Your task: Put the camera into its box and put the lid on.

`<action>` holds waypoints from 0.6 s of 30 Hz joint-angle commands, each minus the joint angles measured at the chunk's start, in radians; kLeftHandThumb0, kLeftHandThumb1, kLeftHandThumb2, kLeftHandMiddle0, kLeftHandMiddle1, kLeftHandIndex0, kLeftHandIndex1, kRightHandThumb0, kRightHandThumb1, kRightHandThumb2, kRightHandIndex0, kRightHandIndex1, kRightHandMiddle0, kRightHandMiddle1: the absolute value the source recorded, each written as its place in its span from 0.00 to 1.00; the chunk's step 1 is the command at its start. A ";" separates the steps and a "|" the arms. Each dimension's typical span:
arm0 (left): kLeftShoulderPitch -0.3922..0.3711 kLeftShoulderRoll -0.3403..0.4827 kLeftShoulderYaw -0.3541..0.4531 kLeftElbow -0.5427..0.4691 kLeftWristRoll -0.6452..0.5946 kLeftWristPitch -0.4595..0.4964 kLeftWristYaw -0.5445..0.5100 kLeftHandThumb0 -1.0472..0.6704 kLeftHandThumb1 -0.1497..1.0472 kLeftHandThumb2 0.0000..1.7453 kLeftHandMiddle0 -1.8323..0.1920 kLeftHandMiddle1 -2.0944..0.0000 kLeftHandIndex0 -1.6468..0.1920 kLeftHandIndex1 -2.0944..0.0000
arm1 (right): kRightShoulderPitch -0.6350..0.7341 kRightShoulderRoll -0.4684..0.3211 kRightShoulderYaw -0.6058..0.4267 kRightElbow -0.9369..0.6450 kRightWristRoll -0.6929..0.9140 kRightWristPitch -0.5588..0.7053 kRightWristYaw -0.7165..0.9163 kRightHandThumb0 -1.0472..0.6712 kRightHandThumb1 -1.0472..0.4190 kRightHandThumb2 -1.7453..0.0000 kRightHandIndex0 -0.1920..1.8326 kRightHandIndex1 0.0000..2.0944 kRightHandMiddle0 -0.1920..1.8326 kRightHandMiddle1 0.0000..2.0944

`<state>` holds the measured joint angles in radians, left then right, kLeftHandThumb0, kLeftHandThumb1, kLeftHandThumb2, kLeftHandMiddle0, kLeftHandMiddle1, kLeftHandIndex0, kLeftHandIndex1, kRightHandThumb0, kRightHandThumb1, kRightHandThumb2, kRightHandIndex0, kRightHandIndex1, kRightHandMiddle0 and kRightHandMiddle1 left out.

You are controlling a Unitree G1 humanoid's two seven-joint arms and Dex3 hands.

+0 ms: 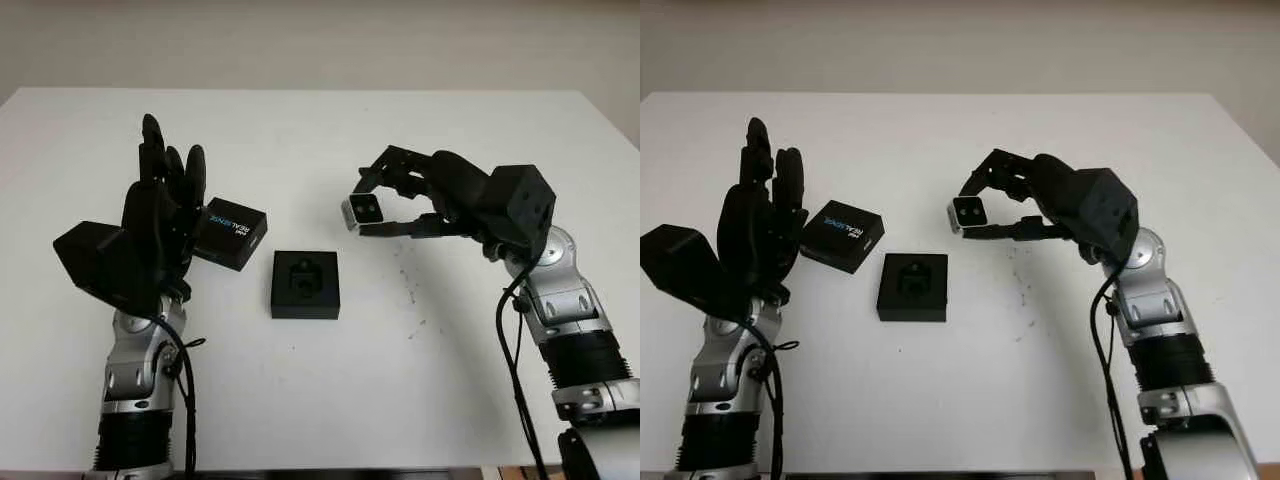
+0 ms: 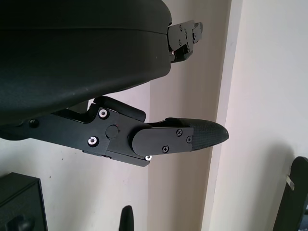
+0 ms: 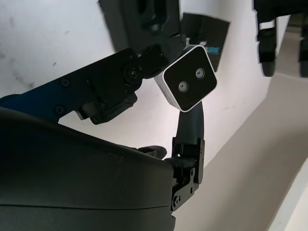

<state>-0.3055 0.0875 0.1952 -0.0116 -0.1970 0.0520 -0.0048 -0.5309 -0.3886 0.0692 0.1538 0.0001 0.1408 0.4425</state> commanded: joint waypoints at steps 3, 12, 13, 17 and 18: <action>0.012 -0.002 -0.009 -0.016 0.011 -0.001 0.002 0.24 1.00 0.23 1.00 0.98 1.00 0.99 | 0.032 0.038 0.015 -0.146 -0.020 0.122 -0.049 0.40 0.05 0.97 0.24 0.03 0.21 0.82; 0.010 -0.024 -0.014 -0.017 0.013 0.001 0.029 0.25 1.00 0.22 0.99 0.98 0.99 0.98 | 0.079 0.124 0.054 -0.274 -0.032 0.282 -0.118 0.39 0.04 0.97 0.25 0.03 0.20 0.91; 0.009 -0.026 -0.014 -0.013 0.011 -0.004 0.029 0.25 1.00 0.22 0.99 0.98 0.99 0.98 | 0.084 0.127 0.058 -0.283 -0.034 0.291 -0.120 0.38 0.04 0.97 0.25 0.03 0.20 0.92; 0.007 -0.030 -0.021 -0.012 0.020 -0.009 0.034 0.24 1.00 0.22 1.00 0.98 1.00 0.98 | 0.107 0.139 0.081 -0.320 -0.053 0.328 -0.138 0.39 0.05 0.97 0.26 0.03 0.20 0.92; 0.008 -0.032 -0.022 -0.014 0.019 -0.008 0.034 0.24 1.00 0.22 1.00 0.98 1.00 0.98 | 0.112 0.141 0.086 -0.327 -0.059 0.334 -0.143 0.39 0.05 0.97 0.26 0.03 0.20 0.93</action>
<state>-0.2975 0.0581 0.1774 -0.0129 -0.1845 0.0515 0.0264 -0.4262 -0.2530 0.1520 -0.1424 -0.0529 0.4669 0.3072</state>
